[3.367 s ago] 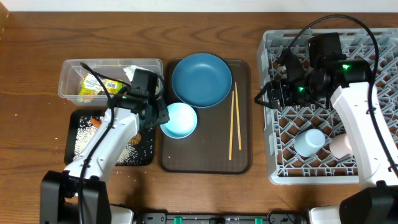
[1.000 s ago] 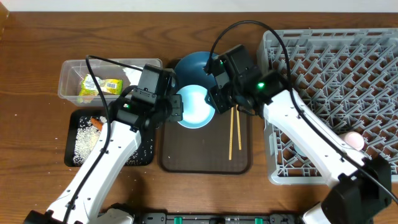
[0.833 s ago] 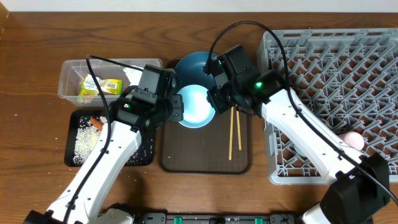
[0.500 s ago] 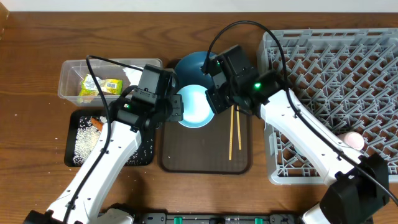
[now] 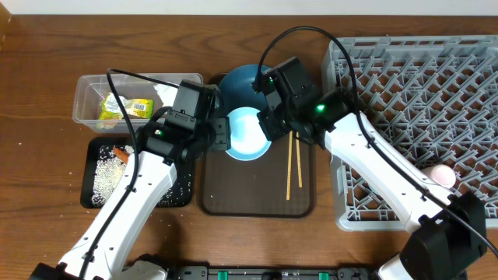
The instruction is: Sort waste into correct bins and load items into the dishwasher rack
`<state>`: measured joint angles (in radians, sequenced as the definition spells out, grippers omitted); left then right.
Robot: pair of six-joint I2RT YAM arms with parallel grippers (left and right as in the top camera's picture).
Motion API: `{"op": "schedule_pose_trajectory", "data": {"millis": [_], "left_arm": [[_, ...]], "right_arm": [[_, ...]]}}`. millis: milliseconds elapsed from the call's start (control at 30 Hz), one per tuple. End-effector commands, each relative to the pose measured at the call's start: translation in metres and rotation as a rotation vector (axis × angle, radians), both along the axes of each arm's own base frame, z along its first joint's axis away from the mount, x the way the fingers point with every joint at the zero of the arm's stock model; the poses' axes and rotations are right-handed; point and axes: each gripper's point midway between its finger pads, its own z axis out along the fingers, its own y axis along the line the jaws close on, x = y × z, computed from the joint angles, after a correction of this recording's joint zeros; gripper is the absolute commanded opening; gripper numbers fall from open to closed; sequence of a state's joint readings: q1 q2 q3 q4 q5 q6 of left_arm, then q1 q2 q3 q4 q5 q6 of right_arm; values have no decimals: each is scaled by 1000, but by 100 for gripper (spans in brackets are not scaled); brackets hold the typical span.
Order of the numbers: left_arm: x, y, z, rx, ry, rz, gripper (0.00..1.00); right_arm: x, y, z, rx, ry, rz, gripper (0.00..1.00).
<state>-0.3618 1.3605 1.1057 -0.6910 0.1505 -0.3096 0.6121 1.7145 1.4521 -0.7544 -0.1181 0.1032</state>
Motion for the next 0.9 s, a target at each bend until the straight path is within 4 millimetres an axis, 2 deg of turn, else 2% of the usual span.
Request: {"op": "schedule_pose_trajectory", "data": {"millis": [0,100,433,533,767,867], "left_arm": [[6,0,11,1,-35,-2,52],[7,2,11,1,-35,5,53],[9,6,11,1,-35,18,52],[9,6,11,1,-36,18,52],[10,6,12,-1,-41,18,53],[10,6,12,0,-42,18,52]], "right_arm": [[17,-17,21,-62,-112,-75,1],[28,-36,28,-150,-187,-143,1],[62,-134,74,-527,-442,-321,1],[69,-163,80,-620,-459,-355,1],[91,-218,90,-700,-476,-408,1],[96,-227,86,-683,-458,-374,1]]}}
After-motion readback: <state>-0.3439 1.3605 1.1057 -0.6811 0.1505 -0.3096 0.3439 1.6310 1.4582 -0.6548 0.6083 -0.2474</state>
